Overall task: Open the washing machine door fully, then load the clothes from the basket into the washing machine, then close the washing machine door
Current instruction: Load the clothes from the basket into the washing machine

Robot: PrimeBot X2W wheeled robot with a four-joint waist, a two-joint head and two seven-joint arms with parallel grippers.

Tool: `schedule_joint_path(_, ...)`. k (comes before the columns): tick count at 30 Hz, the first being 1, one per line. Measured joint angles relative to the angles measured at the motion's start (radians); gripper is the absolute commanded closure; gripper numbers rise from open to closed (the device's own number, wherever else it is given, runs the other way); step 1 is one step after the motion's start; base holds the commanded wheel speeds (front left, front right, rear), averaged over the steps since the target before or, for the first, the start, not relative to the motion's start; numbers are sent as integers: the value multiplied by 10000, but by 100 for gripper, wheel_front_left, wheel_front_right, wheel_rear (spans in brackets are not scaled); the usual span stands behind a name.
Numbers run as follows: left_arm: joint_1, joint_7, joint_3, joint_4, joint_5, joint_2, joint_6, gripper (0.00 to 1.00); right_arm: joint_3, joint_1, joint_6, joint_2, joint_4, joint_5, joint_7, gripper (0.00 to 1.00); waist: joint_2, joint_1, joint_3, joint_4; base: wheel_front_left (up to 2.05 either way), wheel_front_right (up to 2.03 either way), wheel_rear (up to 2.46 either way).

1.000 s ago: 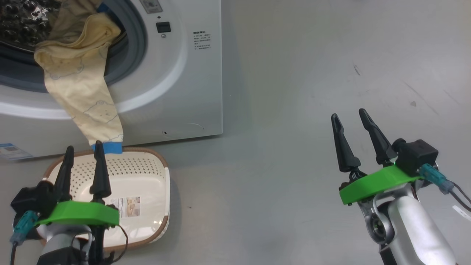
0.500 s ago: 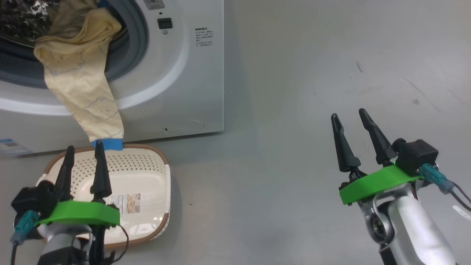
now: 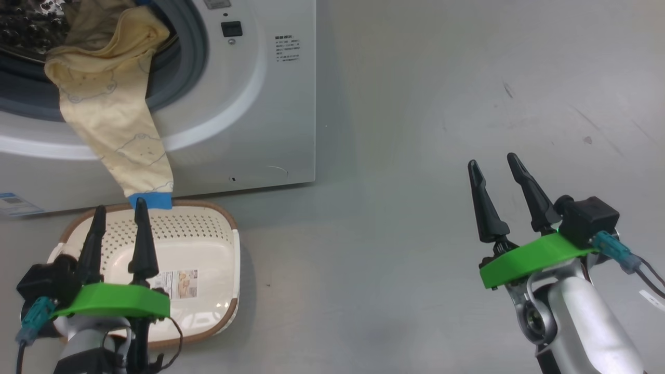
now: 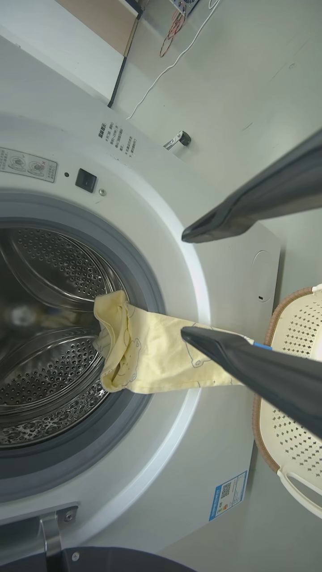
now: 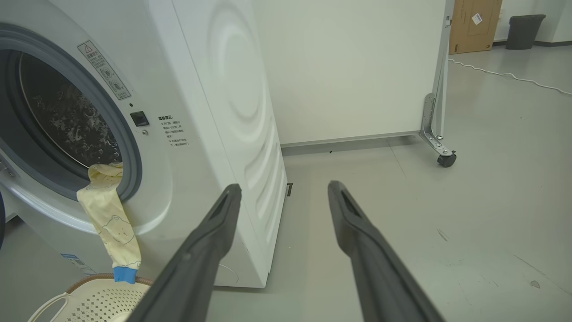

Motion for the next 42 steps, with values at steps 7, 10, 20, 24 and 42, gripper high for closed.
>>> schedule_joint_path(7, -14, 0, 4, 6, 0, 0, 0, 0, 0, -3, 0, 0, -15, 0, 0, 0, 0, 0, 126, -6, 0, 0, 0)
schedule_joint_path(10, -58, 0, 171, 163, 0, 0, -2, 0, 10, -18, 0, 0, -54, 0, 2, 0, 0, 0, 290, -47, 0, 0, 0)
schedule_joint_path(20, -1081, 0, 395, 848, 0, 182, -2, 0, -77, -194, 0, 0, -307, -15, 0, 0, 0, 0, 1328, -254, 0, 0, 0)
schedule_joint_path(24, -1824, 0, 366, 1396, -38, 387, -2, 0, -59, -500, 0, 0, -468, -19, 0, 0, 0, 2, 1929, -325, 0, 0, 0)
schedule_joint_path(42, -5645, 15, -255, 4769, -1360, 2395, -2, 0, 364, -1127, 0, 2, -1020, 198, 0, 0, -1, 1, 4118, -1133, 0, 0, 0)
